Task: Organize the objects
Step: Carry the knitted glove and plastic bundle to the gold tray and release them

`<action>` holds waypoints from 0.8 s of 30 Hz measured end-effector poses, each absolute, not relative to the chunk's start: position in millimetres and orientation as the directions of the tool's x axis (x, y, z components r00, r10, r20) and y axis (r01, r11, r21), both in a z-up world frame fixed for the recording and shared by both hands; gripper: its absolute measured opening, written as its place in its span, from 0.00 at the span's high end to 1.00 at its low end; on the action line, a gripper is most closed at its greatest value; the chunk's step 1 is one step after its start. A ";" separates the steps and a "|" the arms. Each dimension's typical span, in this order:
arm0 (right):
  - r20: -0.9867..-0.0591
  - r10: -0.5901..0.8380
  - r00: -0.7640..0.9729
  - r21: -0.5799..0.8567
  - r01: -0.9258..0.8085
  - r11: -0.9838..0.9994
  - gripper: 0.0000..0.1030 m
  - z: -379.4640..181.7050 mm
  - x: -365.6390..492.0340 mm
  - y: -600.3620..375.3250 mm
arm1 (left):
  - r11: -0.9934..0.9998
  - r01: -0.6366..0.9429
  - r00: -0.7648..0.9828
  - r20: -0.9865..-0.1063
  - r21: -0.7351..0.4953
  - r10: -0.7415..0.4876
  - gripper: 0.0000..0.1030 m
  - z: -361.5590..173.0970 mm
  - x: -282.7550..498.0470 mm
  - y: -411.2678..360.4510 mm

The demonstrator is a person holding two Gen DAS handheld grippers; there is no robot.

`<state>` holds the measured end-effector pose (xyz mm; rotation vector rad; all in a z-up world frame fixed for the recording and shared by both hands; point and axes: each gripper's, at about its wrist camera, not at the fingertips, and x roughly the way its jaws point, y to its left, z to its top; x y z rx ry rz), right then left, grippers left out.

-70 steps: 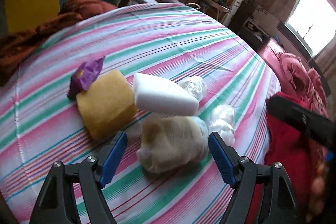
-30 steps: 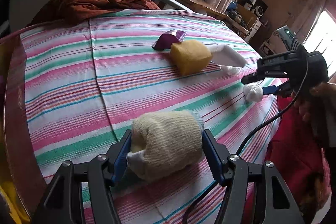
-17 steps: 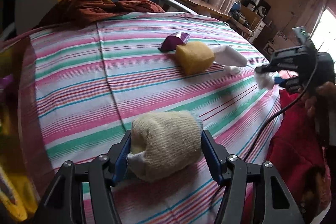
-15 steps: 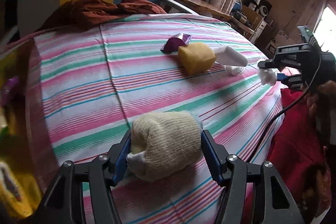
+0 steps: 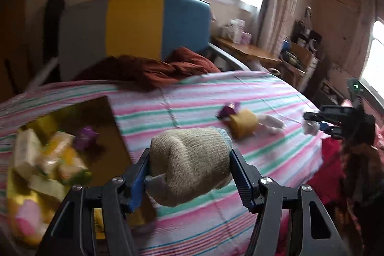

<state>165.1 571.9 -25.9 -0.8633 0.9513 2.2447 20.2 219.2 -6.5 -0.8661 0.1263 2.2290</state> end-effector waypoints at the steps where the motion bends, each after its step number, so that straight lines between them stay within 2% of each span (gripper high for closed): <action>1: -0.723 0.223 -0.654 0.412 -0.667 -0.621 0.65 -21.6 161.1 565.2 | -0.738 -0.654 -0.514 -0.619 -0.164 0.593 0.38 -5.6 17.8 213.7; 7: -0.680 0.133 -0.721 0.390 -0.510 -0.767 0.65 9.1 126.5 504.5 | -0.803 -0.575 -0.572 -0.623 -0.160 0.534 0.38 -7.3 5.1 176.0; 15: -0.688 -0.043 -0.725 0.359 -0.288 -0.888 0.65 17.9 64.9 413.3 | -0.863 -0.467 -0.611 -0.635 -0.193 0.473 0.38 -15.7 -10.0 125.1; 24: -0.748 -0.200 -0.632 0.329 -0.091 -0.940 0.65 -1.7 4.7 327.7 | -0.906 -0.354 -0.642 -0.644 -0.233 0.417 0.38 -23.1 -26.5 67.8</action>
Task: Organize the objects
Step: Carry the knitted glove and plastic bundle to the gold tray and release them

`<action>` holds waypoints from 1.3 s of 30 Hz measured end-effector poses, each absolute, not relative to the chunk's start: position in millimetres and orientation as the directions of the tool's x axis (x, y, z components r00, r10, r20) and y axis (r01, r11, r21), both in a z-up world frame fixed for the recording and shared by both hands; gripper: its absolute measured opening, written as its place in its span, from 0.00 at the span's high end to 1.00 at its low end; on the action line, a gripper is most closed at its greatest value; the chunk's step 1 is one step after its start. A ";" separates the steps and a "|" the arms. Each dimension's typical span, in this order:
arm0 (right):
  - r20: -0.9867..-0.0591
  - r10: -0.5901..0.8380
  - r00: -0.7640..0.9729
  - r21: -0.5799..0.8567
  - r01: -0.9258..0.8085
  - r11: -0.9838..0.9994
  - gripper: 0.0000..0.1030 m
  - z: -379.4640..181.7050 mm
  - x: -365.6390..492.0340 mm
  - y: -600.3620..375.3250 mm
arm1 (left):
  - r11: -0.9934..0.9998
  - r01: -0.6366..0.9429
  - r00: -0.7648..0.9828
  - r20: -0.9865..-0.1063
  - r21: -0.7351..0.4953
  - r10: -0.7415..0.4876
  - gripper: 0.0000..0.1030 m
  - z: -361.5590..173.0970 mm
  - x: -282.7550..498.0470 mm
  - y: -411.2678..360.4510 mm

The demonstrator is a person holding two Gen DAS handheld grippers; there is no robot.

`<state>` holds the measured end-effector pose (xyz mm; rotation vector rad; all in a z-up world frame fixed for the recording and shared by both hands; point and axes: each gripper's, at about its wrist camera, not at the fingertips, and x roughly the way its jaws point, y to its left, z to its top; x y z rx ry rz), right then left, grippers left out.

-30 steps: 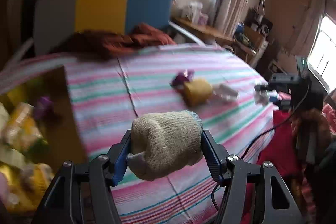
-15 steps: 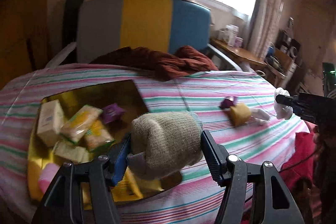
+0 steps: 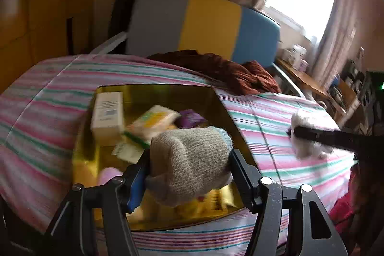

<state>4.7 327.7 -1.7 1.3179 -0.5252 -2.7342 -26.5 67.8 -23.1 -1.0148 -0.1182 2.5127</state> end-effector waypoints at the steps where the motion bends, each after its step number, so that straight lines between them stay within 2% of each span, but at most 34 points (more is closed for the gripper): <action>1: -0.756 -0.208 -0.621 0.324 -0.079 -0.943 0.65 -4.7 0.2 321.1 | -0.910 -0.340 -0.644 -0.647 -0.237 0.409 0.38 -24.2 -29.1 61.5; 9: -0.788 -0.244 -0.565 0.296 0.001 -0.955 0.65 -24.7 -46.6 274.2 | -0.941 -0.215 -0.666 -0.666 -0.261 0.337 0.38 -31.3 -52.3 21.4; 11: -0.791 -0.244 -0.560 0.288 0.011 -0.958 0.63 -25.0 -58.4 266.7 | -0.945 -0.207 -0.673 -0.664 -0.255 0.326 0.38 -30.1 -56.5 20.0; 13: -0.796 -0.222 -0.564 0.270 -0.002 -0.963 0.57 -23.9 -68.5 263.4 | -0.948 -0.203 -0.677 -0.664 -0.246 0.317 0.38 -28.4 -62.8 20.2; 16: -0.788 -0.189 -0.586 0.270 -0.053 -0.961 0.53 -21.3 -76.7 266.8 | -0.951 -0.204 -0.679 -0.666 -0.234 0.309 0.38 -28.8 -67.8 22.0; 24: -0.798 -0.186 -0.573 0.273 -0.069 -0.959 0.53 -31.6 -57.0 264.3 | -0.944 -0.221 -0.635 -0.699 -0.245 0.330 0.37 -44.7 -69.1 33.5; 27: -0.803 -0.178 -0.569 0.265 -0.073 -0.962 0.52 -33.5 -48.7 262.7 | -0.940 -0.232 -0.618 -0.708 -0.249 0.340 0.36 -44.8 -71.8 41.4; 31: -0.805 -0.166 -0.570 0.254 -0.077 -0.964 0.52 -33.4 -41.9 261.4 | -0.941 -0.243 -0.649 -0.682 -0.235 0.337 0.25 -34.1 -68.9 45.2; 39: -0.792 -0.165 -0.588 0.249 -0.065 -0.966 0.52 -29.7 -31.7 254.0 | -0.954 -0.219 -0.681 -0.667 -0.206 0.301 0.24 -27.9 -56.0 39.3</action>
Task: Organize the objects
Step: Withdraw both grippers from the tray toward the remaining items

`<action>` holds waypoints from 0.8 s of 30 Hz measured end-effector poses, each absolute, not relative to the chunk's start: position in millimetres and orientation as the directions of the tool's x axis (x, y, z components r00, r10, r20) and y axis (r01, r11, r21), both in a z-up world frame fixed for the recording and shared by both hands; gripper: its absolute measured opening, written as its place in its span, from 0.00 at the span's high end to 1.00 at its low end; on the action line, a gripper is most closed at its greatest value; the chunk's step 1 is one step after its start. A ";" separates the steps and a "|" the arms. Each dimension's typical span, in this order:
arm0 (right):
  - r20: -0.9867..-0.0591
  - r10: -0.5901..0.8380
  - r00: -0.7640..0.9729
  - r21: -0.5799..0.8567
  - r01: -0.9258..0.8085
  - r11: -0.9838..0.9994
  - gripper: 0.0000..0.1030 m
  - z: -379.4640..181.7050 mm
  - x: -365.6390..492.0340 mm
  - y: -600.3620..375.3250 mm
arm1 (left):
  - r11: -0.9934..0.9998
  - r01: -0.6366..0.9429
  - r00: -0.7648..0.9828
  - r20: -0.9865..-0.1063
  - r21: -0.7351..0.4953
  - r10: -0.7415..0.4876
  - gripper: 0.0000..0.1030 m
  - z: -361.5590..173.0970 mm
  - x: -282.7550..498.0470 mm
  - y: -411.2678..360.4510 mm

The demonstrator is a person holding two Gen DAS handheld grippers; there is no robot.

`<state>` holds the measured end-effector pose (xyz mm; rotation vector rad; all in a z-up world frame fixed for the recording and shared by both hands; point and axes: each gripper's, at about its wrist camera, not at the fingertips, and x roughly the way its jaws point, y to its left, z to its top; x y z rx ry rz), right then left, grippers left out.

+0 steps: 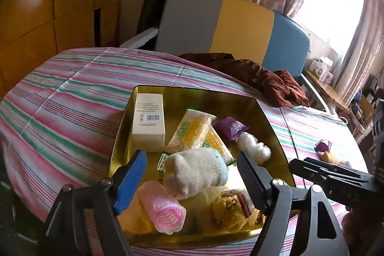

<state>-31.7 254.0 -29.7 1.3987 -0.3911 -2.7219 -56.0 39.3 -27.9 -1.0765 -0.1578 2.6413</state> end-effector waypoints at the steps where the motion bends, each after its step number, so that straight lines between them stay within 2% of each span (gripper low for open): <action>1: -0.792 -0.161 -0.589 0.242 -0.062 -0.968 0.52 -29.7 -29.9 252.0 | -0.956 -0.213 -0.689 -0.662 -0.203 0.294 0.24 -27.0 -53.7 38.1; 13: -0.785 -0.106 -0.610 0.151 -0.023 -0.988 0.50 -25.7 -10.7 233.5 | -0.963 -0.226 -0.707 -0.654 -0.150 0.268 0.24 -24.1 -35.3 42.2; 24: -0.778 -0.068 -0.625 0.142 -0.068 -0.988 0.50 -25.0 1.5 248.8 | -0.954 -0.291 -0.727 -0.630 -0.078 0.273 0.24 -14.9 -16.3 62.6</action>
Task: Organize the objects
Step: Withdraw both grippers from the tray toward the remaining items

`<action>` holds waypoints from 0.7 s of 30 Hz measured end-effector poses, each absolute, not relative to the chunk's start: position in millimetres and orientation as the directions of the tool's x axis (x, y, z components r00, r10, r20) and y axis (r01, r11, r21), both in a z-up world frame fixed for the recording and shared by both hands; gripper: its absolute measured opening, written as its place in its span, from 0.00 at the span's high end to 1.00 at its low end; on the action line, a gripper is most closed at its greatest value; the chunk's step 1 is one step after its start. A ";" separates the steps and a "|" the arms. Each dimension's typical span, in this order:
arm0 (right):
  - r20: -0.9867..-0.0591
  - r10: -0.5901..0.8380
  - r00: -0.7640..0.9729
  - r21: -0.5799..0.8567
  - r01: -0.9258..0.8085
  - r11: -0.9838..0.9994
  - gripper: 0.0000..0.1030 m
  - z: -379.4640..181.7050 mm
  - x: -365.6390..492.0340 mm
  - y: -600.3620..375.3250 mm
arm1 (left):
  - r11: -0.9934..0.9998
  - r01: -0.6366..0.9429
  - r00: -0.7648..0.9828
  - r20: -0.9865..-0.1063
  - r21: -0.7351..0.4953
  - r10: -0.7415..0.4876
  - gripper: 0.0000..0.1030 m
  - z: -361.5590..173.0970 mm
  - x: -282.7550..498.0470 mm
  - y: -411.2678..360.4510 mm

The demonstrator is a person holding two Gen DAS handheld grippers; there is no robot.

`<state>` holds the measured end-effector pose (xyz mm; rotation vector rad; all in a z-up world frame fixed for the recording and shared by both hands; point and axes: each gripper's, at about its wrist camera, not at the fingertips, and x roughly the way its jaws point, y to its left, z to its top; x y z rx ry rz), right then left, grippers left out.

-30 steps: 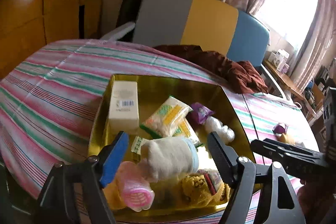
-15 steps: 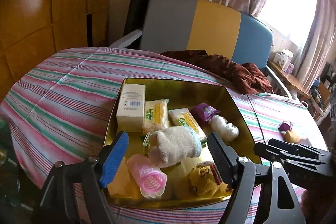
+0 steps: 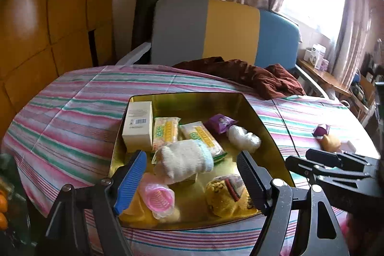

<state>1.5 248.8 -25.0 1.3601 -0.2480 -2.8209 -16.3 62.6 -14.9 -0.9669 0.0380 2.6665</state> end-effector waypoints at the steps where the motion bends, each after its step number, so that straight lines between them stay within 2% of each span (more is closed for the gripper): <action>1: -0.777 -0.064 -0.626 0.143 -0.077 -0.987 0.50 -25.0 2.7 251.8 | -0.951 -0.302 -0.730 -0.626 -0.064 0.274 0.24 -13.8 -14.1 65.9; 21: -0.813 0.032 -0.582 0.189 -0.315 -0.930 0.50 -51.9 37.4 345.8 | -0.897 -0.441 -0.683 -0.653 0.012 0.327 0.24 -15.8 2.0 121.3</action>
